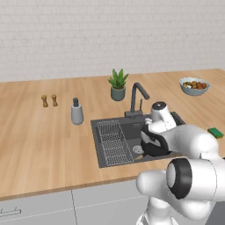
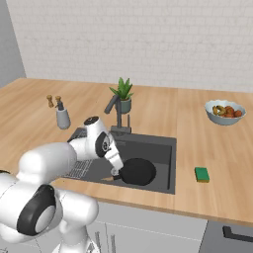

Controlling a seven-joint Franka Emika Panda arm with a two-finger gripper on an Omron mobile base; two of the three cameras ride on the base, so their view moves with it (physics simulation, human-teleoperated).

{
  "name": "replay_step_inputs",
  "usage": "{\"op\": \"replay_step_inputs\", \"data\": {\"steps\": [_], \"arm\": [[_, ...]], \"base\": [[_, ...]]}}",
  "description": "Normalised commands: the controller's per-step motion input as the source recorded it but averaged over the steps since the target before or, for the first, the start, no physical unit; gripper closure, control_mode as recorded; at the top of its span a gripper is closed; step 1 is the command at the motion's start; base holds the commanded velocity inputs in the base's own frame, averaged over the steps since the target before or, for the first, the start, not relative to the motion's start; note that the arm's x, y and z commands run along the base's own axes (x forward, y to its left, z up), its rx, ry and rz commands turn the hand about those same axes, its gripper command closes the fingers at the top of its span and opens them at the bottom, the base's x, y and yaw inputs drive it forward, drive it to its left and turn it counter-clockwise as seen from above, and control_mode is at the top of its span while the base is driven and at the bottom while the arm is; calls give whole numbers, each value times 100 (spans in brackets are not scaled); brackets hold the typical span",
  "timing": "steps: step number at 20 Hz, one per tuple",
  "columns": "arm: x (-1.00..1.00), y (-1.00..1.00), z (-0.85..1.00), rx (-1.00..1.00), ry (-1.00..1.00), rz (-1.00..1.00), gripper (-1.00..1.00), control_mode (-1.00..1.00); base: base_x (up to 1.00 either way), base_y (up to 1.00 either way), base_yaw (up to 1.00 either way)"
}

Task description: Pick the pan and sponge and place them into the sink. Then turn on the water.

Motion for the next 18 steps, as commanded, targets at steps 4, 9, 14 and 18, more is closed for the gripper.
{"op": "replay_step_inputs", "data": {"steps": [4, 9, 14, 18], "arm": [[-44, -60, 54, 0, 0, 21, -100, -100], [-40, -72, 52, 0, 0, 24, -100, -100], [-5, -65, 25, 0, 0, 26, -100, -100], [6, -61, 1, 0, 0, 29, -100, -100]], "base": [[0, 0, 0], [0, 0, 0], [0, 0, 0], [0, 0, 0]]}}
